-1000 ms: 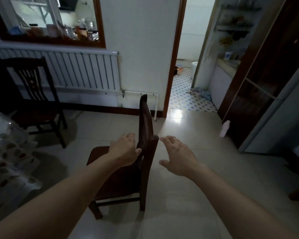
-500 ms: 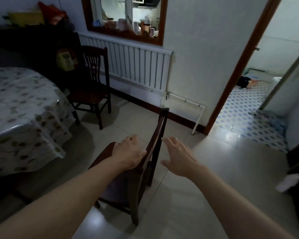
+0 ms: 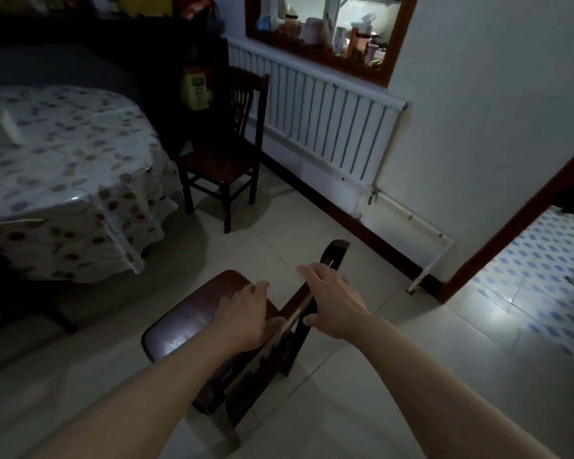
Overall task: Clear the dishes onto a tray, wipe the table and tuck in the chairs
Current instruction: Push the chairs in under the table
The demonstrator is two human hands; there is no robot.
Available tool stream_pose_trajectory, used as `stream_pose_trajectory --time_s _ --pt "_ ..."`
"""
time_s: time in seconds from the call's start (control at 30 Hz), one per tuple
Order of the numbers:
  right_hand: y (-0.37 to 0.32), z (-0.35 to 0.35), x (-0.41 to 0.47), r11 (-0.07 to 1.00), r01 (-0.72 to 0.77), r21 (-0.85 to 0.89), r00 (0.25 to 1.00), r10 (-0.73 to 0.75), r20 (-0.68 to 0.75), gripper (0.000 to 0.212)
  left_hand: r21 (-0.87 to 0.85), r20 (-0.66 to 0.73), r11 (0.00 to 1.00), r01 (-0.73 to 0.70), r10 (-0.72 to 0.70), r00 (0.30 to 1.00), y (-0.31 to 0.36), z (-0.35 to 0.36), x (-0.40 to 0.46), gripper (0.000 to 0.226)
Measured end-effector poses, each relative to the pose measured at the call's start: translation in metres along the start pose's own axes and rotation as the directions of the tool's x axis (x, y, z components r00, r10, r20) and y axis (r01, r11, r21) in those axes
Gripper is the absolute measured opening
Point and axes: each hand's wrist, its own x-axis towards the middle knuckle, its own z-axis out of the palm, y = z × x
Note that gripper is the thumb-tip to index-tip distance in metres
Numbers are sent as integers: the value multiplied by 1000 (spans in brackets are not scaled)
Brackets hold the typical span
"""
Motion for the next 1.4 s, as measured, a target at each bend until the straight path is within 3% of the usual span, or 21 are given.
stream_pose_trajectory --time_s 0.13,0.2,0.3,0.43,0.57,0.8,1.03,1.4 --pt "21 13 36 971 221 -95 973 -213 89 93 -141 -16 986 85 -88 996 4 18 7 82" --pt "29 21 46 944 302 -133 948 -283 149 90 -117 4 979 164 -165 986 7 30 3 81" --pt "44 32 59 868 454 -200 888 -421 188 67 -55 -39 931 362 -364 931 23 53 -3 60" --pt "54 42 68 807 534 -250 842 -533 78 27 -22 -204 876 483 -476 855 38 64 -10 20" --pt "60 46 79 760 599 -251 794 -604 66 24 19 -253 868 496 -476 843 42 66 -11 16" --pt "43 31 118 718 652 -246 748 -662 51 22 90 -297 876 475 -431 852 16 40 8 30" --pt "-17 -5 185 696 688 -207 719 -692 60 30 97 -427 872 480 -399 812 -50 -19 34 37" --pt "-115 -42 315 708 681 -188 732 -664 151 31 149 -395 862 485 -398 828 -172 -122 93 36"
